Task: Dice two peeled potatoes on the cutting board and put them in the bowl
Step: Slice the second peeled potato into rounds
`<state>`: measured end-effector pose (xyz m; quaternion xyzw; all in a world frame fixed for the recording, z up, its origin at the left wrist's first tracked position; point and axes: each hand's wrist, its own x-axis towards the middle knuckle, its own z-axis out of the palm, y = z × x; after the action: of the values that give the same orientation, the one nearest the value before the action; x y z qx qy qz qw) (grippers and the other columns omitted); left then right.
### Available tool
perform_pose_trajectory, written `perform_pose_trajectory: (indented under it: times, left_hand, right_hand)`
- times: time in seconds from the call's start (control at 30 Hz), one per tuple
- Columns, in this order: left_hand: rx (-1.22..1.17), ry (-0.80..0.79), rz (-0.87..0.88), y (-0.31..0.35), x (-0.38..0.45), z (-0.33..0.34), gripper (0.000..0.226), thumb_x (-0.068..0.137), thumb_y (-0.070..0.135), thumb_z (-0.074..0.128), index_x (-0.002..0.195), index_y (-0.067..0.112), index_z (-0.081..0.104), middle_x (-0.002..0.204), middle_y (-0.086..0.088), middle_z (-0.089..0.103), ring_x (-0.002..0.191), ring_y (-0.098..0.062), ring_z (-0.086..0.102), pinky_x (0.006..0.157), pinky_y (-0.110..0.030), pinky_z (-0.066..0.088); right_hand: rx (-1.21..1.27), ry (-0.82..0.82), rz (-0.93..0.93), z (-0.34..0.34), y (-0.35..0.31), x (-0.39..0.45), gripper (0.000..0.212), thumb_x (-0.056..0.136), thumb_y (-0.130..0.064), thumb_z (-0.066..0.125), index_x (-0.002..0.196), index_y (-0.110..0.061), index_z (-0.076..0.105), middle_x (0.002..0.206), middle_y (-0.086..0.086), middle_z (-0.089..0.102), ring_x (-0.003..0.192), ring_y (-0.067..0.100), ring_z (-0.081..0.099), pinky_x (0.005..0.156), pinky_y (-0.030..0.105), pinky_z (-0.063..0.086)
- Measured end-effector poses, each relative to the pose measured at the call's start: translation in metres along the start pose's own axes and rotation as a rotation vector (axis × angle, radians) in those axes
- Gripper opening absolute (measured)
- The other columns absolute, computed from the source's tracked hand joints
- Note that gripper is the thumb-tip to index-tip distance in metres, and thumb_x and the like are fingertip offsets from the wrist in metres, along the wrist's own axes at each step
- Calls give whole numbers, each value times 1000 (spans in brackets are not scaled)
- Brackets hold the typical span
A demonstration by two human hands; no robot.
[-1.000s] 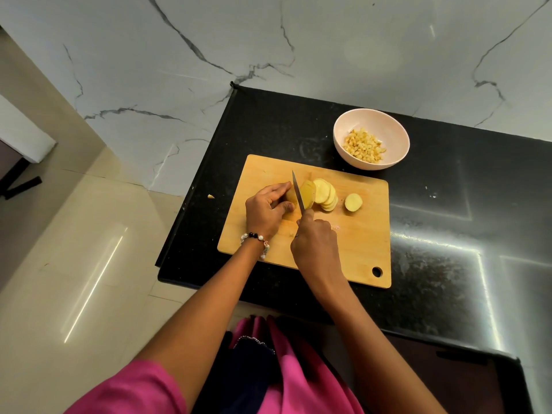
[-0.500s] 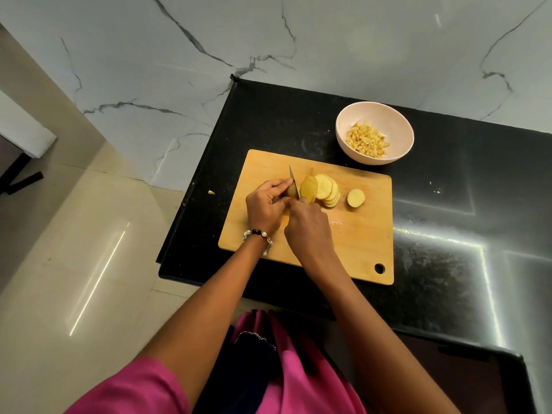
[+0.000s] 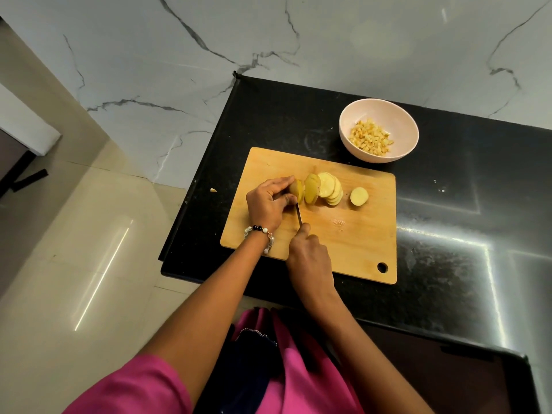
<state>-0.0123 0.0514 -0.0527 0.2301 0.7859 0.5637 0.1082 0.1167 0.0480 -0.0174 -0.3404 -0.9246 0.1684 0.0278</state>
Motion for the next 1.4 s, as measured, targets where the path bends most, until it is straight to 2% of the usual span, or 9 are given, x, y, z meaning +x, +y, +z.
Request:
perform_pose_trajectory:
  times: [0.13, 0.3, 0.47, 0.63, 0.8, 0.93, 1.07, 1.2, 1.4]
  left_hand:
    - [38, -24, -3, 1, -2, -2, 42, 69, 4, 79, 110, 8, 69, 113, -4, 67, 104, -8, 60, 86, -5, 45]
    - [50, -44, 20, 6, -4, -4, 43, 73, 4, 77, 115, 4, 66, 114, -5, 64, 99, -3, 55, 76, 3, 40]
    - [58, -57, 83, 0, -6, -1, 43, 76, 10, 77, 117, 6, 65, 114, -4, 63, 100, -6, 59, 78, -7, 49]
    - [175, -45, 195, 1, -8, 1, 38, 80, 17, 64, 116, 6, 66, 112, -8, 65, 98, -12, 60, 81, -20, 54]
    - [378, -25, 355, -4, -3, -8, 38, 80, -9, 56, 107, 12, 72, 106, -11, 65, 98, -27, 57, 80, -33, 51]
    - [385, -23, 314, -1, 3, -18, 37, 81, -11, 56, 101, 14, 74, 95, -10, 60, 89, -22, 55, 75, -29, 50]
    - [366, -100, 297, -1, -4, -19, 36, 84, -10, 51, 107, 7, 71, 102, -11, 62, 94, -17, 58, 82, -18, 47]
    - [345, -139, 200, 1, -9, -19, 41, 84, -8, 48, 119, 4, 64, 113, -13, 61, 103, -20, 57, 85, -6, 36]
    - [261, -244, 180, -1, -15, -20, 56, 78, 15, 73, 130, 9, 55, 121, -6, 60, 110, -14, 55, 92, -17, 42]
  right_hand:
    - [-33, -61, 23, 5, 14, 2, 50, 95, 0, 28, 144, 6, 20, 106, 23, 57, 89, 39, 60, 65, 37, 39]
    - [92, -43, 76, -4, 31, 25, 41, 94, -8, 39, 134, -3, 40, 105, 21, 63, 92, 39, 59, 72, 40, 47]
    - [262, 37, 59, -18, 39, 25, 24, 96, -10, 44, 117, -4, 55, 91, 19, 67, 83, 39, 59, 59, 31, 31]
    - [369, 126, 66, -23, 35, 25, 27, 97, -12, 46, 119, -4, 59, 81, 20, 67, 74, 39, 60, 56, 34, 35]
    - [397, 153, 59, -28, 40, 29, 23, 97, -13, 47, 112, -3, 61, 78, 19, 67, 70, 37, 59, 56, 41, 40]
    - [393, 103, 39, -25, 37, 29, 21, 97, -14, 48, 109, -3, 61, 78, 17, 67, 70, 36, 59, 56, 37, 37]
    - [365, 47, 44, -20, 32, 28, 24, 97, -16, 46, 114, -4, 59, 86, 20, 68, 78, 39, 60, 60, 39, 40]
    - [382, 33, 62, -14, 28, 26, 25, 97, -16, 46, 116, -5, 59, 87, 20, 68, 81, 39, 60, 59, 30, 32]
    - [450, 17, 136, -11, 26, 32, 26, 96, -15, 48, 115, -4, 62, 90, 22, 68, 88, 40, 60, 71, 41, 45]
